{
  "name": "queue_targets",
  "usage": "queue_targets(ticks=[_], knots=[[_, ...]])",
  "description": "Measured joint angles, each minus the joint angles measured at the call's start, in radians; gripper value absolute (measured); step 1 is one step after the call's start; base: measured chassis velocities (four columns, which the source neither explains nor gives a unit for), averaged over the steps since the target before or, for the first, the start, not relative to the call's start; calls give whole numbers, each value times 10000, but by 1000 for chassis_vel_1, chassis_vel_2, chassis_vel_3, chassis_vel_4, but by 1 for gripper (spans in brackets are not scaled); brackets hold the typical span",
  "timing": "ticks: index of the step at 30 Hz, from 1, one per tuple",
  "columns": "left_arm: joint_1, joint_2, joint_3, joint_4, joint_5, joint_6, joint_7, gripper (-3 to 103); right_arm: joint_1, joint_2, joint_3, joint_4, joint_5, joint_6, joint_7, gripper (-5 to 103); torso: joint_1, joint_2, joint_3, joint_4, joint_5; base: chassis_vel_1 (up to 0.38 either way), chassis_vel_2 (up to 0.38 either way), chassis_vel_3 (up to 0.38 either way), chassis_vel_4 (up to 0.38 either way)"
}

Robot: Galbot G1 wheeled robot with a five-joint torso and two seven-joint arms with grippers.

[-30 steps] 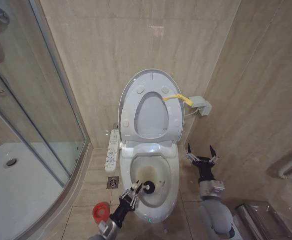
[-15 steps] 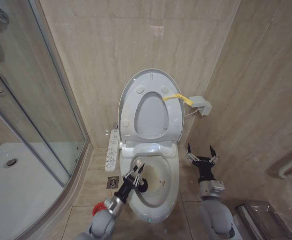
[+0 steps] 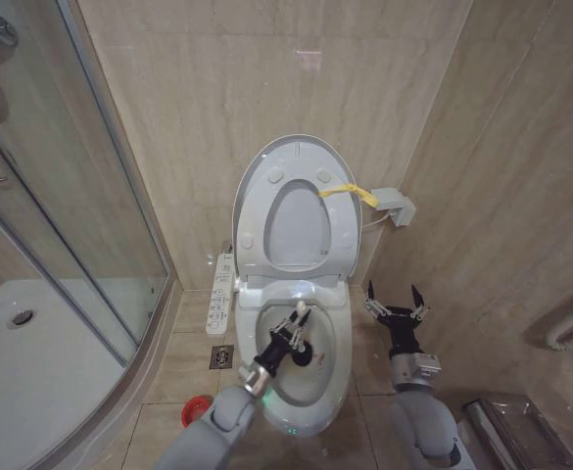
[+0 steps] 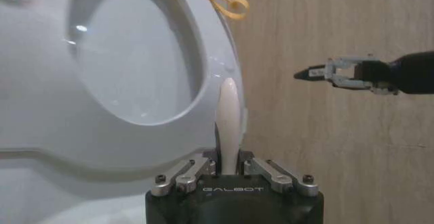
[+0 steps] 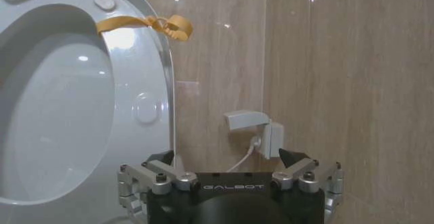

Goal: Open the toilet lid, clean the toilet bowl with a toilet brush, close the toilet lid, and flush.

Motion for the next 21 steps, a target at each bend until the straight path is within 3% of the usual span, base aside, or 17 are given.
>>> queue_targets(ticks=[6,21], knots=[[-755,-473,529,637,-28,81,-12,18,0,0,0,0,0,0,0,100,0,0,0,0,2,0,0,0,0],[-1282,-1499,881,2212,-118,-80,141,18,0,0,0,0,0,0,0,100,-1,0,-1,1,0,0,0,0,0]])
